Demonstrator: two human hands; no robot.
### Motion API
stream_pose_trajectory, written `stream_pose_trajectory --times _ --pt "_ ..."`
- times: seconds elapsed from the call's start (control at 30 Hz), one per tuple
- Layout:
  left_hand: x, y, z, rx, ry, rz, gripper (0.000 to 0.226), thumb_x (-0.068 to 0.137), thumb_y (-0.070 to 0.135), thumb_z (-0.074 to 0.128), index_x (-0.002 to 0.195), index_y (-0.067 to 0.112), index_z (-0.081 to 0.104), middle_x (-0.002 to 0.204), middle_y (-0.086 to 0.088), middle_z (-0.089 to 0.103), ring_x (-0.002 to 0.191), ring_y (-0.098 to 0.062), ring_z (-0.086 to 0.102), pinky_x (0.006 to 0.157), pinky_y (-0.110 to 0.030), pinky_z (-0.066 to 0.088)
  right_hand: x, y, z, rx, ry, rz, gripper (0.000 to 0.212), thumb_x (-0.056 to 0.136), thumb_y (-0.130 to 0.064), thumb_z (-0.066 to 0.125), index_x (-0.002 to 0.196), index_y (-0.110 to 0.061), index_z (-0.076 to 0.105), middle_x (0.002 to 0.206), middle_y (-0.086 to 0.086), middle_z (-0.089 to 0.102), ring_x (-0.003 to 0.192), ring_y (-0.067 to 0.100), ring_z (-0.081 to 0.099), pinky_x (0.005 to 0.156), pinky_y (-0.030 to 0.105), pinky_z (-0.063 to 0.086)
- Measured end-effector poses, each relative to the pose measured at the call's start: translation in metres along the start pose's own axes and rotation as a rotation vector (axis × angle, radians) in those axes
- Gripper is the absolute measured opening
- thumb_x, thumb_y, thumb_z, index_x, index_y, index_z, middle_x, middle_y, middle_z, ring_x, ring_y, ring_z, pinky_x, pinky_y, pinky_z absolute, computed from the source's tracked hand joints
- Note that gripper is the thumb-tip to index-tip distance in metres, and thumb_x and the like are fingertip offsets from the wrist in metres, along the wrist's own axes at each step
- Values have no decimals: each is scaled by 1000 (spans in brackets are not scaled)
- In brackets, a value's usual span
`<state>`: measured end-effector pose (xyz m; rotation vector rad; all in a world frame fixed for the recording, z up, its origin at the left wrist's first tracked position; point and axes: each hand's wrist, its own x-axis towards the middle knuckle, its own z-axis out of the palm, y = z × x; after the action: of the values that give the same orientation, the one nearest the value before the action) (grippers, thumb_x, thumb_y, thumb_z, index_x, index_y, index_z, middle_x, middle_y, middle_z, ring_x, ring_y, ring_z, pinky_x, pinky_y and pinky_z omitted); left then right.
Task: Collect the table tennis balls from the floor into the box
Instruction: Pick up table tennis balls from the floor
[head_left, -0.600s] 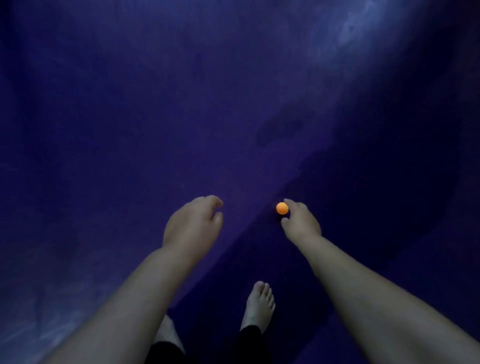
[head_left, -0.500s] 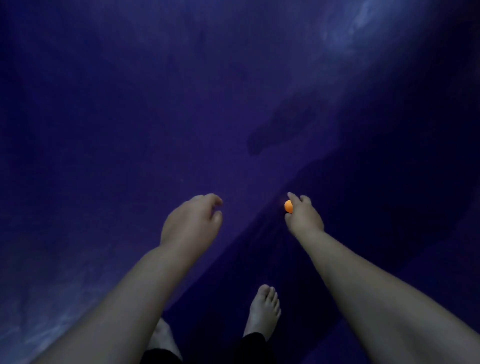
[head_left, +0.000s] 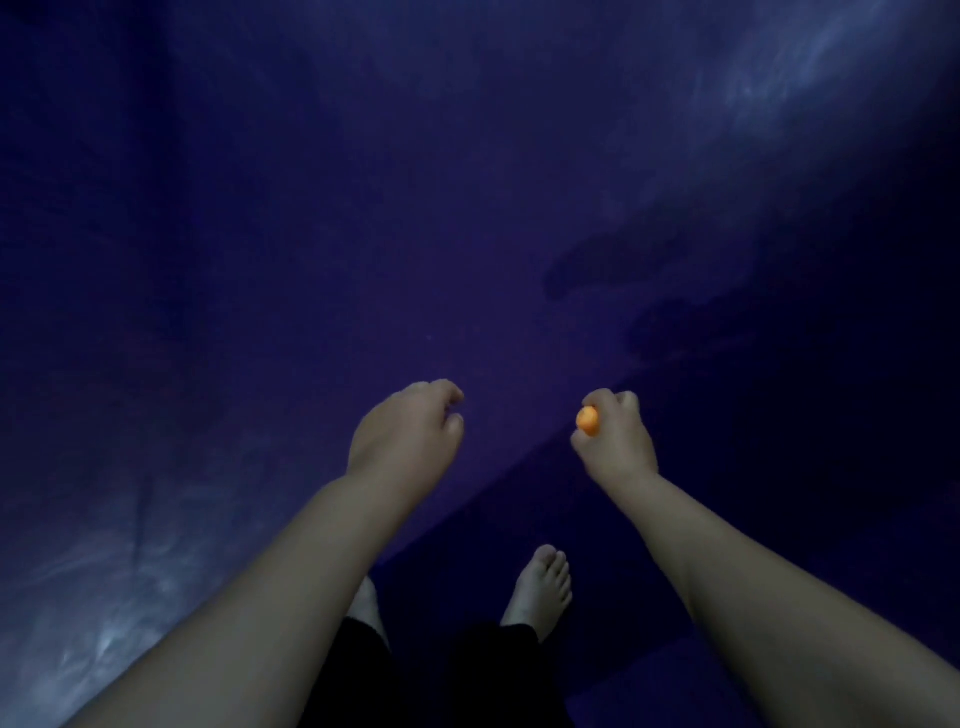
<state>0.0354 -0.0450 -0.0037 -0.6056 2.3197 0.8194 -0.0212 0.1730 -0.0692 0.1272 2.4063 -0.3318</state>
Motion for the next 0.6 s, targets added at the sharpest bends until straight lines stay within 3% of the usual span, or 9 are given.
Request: stream_pose_trajectory --times 0.1,0.17,0.33,0.6 --pt "-43 11 -41 -20 14 -26 33 94 26 43 124 25 56 122 5 60 106 -17 59 82 -34 50 -48 -27 -56 46 4 -47 27 85 -15 61 107 -25 47 106 -3 47 71 14 55 58 31 54" --pt "-76 19 -73 -41 37 -43 33 94 25 44 124 24 56 122 3 60 106 -18 59 83 -33 49 -82 -46 -98 95 -10 -86 29 88 -20 57 114 -28 46 104 -5 49 76 13 56 64 35 56" --pt "-163 41 -161 -121 149 -95 30 94 25 47 121 22 59 119 3 62 103 -17 60 84 -34 50 -167 -98 -194 101 -33 -210 34 92 -29 53 125 -31 47 108 -7 46 81 8 51 58 21 44" --pt "-307 52 -266 -300 351 -185 30 95 27 47 123 22 58 120 4 61 104 -11 59 84 -30 50 -289 -187 -296 17 -120 -428 30 92 -28 55 121 -25 48 105 -6 48 81 8 52 65 24 44"
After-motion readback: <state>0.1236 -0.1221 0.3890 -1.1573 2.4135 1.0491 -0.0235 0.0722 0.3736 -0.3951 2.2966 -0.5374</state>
